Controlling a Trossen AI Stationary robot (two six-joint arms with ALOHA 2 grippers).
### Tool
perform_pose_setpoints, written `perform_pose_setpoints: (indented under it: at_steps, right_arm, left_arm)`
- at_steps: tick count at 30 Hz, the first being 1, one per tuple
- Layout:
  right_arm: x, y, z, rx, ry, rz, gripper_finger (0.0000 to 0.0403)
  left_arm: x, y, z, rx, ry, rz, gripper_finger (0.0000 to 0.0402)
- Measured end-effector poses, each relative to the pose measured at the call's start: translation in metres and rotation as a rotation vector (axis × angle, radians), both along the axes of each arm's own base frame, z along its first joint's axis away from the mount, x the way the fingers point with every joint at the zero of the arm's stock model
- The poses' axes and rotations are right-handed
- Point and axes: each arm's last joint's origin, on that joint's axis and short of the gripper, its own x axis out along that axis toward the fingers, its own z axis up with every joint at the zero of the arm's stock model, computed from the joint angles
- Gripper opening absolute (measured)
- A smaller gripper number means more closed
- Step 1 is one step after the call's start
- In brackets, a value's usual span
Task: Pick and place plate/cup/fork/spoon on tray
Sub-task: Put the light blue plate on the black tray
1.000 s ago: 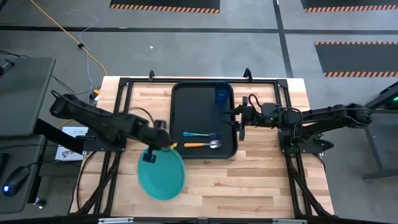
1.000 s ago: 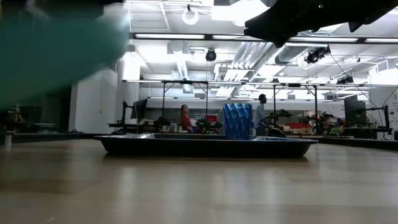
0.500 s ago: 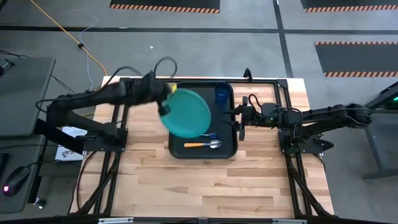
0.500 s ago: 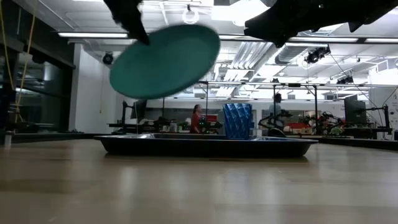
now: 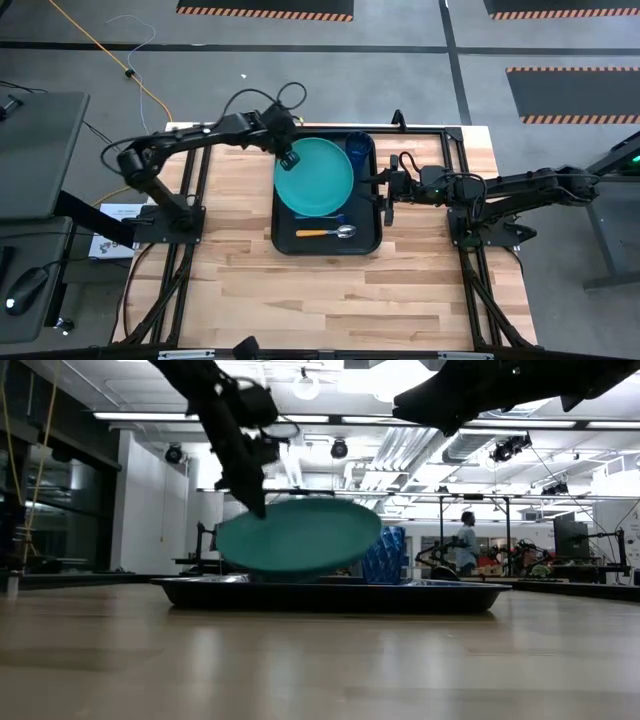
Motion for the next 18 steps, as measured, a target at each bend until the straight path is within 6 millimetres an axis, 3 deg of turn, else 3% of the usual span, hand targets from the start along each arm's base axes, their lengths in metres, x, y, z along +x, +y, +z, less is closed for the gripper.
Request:
perform_pose_setpoints:
  at_steps: [7, 18]
  right_arm:
    - [0.0, 0.0, 0.0, 0.001, 0.0, 0.0, 0.017]
    - [0.0, 0.0, 0.0, 0.002, 0.0, 0.0, 0.017]
  left_arm:
    - [0.02, 0.016, -0.033, -0.029, -0.018, 0.041, 0.0001]
    - [0.024, 0.022, -0.051, -0.053, 0.025, 0.055, 0.0022]
